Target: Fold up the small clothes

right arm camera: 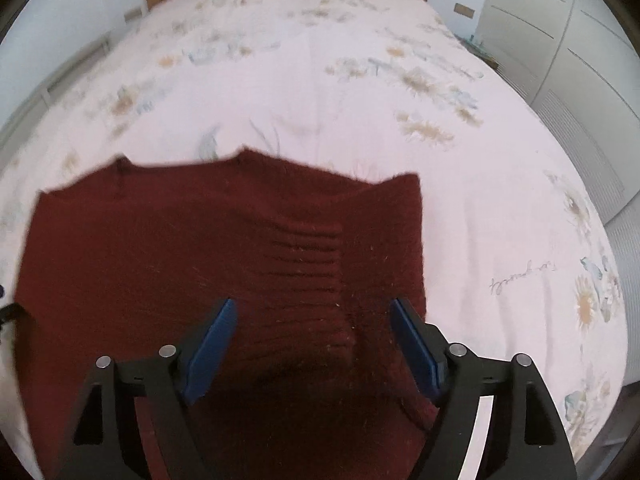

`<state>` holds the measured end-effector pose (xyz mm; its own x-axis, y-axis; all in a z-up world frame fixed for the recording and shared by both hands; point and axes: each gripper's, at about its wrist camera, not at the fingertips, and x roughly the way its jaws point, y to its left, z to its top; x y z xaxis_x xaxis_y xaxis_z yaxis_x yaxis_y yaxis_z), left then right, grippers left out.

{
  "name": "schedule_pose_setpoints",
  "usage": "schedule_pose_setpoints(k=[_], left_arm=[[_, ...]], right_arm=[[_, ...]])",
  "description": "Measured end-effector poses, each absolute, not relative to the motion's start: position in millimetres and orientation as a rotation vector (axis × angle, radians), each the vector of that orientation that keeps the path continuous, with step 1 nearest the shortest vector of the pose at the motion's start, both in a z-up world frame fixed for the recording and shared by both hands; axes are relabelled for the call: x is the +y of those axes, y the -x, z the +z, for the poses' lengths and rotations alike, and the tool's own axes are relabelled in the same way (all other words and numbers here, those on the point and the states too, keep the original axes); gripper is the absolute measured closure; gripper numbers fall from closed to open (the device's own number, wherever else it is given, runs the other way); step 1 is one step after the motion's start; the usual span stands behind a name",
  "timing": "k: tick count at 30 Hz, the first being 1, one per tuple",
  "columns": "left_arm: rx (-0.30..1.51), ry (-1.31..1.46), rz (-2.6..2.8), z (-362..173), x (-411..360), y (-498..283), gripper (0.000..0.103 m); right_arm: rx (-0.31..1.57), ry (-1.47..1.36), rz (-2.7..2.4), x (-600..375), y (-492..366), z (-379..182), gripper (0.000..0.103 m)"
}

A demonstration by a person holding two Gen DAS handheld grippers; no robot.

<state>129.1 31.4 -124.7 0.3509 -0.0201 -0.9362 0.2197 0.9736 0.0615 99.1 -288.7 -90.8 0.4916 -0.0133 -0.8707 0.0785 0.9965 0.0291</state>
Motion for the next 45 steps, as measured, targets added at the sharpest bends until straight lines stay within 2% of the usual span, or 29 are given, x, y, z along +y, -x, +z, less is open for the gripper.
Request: schedule_pose_setpoints(k=[3, 4, 5, 6, 14, 23, 39, 45], left_arm=[[1.152, -0.163, -0.169, -102.1, 27.6, -118.9, 0.017], [1.133, -0.155, -0.17, -94.7, 25.0, -116.2, 0.007], [1.116, -0.151, -0.174, -88.5, 20.4, -114.5, 0.003], [1.092, -0.148, -0.186, -80.3, 12.6, -113.3, 0.002], [1.018, -0.171, -0.244, -75.8, -45.0, -134.9, 0.001], [1.064, -0.232, -0.258, -142.6, -78.9, -141.0, 0.001], [1.067, -0.207, -0.229, -166.1, -6.9, -145.8, 0.001], [1.09, -0.18, -0.237, -161.9, -1.4, -148.9, 0.001]], right_arm=[[1.018, -0.092, -0.028, -282.7, -89.9, -74.8, 0.016], [1.007, -0.095, -0.016, -279.7, -86.8, -69.8, 0.014], [0.994, -0.096, -0.001, -273.6, -84.3, -64.6, 0.009], [0.986, -0.095, 0.006, -268.2, -85.0, -61.9, 0.0], [0.97, -0.031, 0.038, -224.7, -93.2, -76.4, 0.0], [1.069, 0.013, 0.004, -215.8, -100.0, -150.5, 0.0], [1.049, -0.076, -0.04, -283.2, -90.1, -166.5, 0.001], [1.034, -0.076, -0.036, -280.2, -81.0, -142.2, 0.001]])
